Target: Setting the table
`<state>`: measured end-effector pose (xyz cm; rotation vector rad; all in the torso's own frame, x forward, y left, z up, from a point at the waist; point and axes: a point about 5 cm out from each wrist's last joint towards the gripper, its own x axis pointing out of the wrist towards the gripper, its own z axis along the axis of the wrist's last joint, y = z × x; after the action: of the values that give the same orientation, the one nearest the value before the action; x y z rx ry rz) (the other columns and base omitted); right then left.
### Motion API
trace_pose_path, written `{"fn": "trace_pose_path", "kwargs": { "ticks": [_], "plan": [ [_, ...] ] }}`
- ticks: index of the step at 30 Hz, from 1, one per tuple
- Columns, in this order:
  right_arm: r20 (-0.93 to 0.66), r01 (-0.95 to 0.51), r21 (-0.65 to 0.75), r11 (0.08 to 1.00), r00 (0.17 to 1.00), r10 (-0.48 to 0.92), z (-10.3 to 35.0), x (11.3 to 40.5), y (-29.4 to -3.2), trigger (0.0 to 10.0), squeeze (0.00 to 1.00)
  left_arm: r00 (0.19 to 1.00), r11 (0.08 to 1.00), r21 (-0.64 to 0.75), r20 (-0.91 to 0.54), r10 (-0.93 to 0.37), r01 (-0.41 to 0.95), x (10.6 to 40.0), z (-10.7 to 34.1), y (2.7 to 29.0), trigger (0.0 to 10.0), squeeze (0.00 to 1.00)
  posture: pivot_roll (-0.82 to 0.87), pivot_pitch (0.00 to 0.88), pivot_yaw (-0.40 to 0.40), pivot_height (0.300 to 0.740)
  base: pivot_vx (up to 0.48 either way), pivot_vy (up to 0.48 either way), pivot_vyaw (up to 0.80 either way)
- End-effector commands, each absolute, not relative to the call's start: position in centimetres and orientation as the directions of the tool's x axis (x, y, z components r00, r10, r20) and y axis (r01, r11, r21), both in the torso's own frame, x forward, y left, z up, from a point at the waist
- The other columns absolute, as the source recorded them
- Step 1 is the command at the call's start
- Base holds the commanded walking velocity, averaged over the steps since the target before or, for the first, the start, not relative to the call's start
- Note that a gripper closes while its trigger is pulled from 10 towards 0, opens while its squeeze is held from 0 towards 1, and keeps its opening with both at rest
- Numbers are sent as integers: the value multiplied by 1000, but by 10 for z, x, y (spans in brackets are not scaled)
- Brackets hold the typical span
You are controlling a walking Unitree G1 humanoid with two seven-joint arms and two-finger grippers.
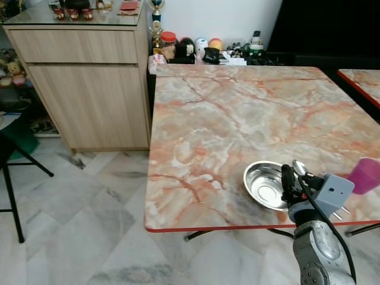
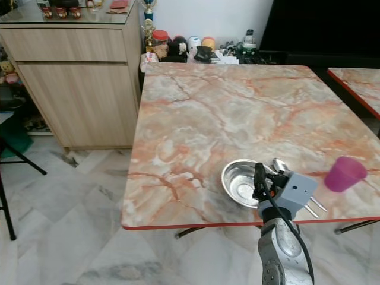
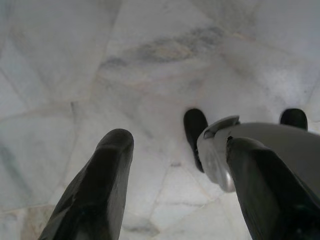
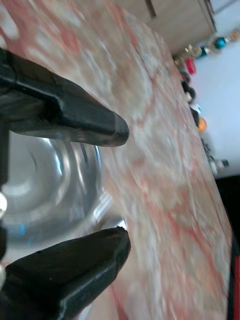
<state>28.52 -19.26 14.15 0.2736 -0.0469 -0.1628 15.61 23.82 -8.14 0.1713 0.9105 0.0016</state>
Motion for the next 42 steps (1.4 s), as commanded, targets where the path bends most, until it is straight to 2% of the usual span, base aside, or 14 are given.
{"fn": "trace_pose_path", "kwargs": {
  "ticks": [1,10,14,22,31,38,42],
  "plan": [
    [37,167,272,948,982,-183,147,283,-197,10000,0,592,987,140,-803,70,73,150,-85,235,10000,0,14,88,-52,740,0,0,0],
    [21,178,291,940,981,-192,147,282,-199,10000,0,583,988,137,-810,69,73,147,-87,234,10000,0,13,104,-54,740,0,0,0],
    [-32,195,281,940,981,-194,143,284,-199,10000,0,581,989,134,-811,70,68,146,-87,233,10000,0,14,106,-56,740,0,0,0],
    [-93,219,346,912,976,-199,136,284,-200,10000,0,581,990,129,-811,70,62,146,-88,232,10000,0,14,115,-61,740,0,0,0],
    [-209,296,403,866,951,-228,127,271,-211,10000,0,575,990,128,-815,70,61,144,-88,233,10000,0,8,126,-60,740,0,0,0],
    [-253,291,440,850,948,-193,120,273,-212,10000,0,573,990,126,-817,70,60,143,-89,233,10000,0,9,124,-60,740,0,0,0],
    [-266,267,483,834,952,-150,119,277,-204,10000,0,572,990,125,-817,69,59,143,-89,233,10000,0,20,124,-59,740,0,0,0]
  ]
}}
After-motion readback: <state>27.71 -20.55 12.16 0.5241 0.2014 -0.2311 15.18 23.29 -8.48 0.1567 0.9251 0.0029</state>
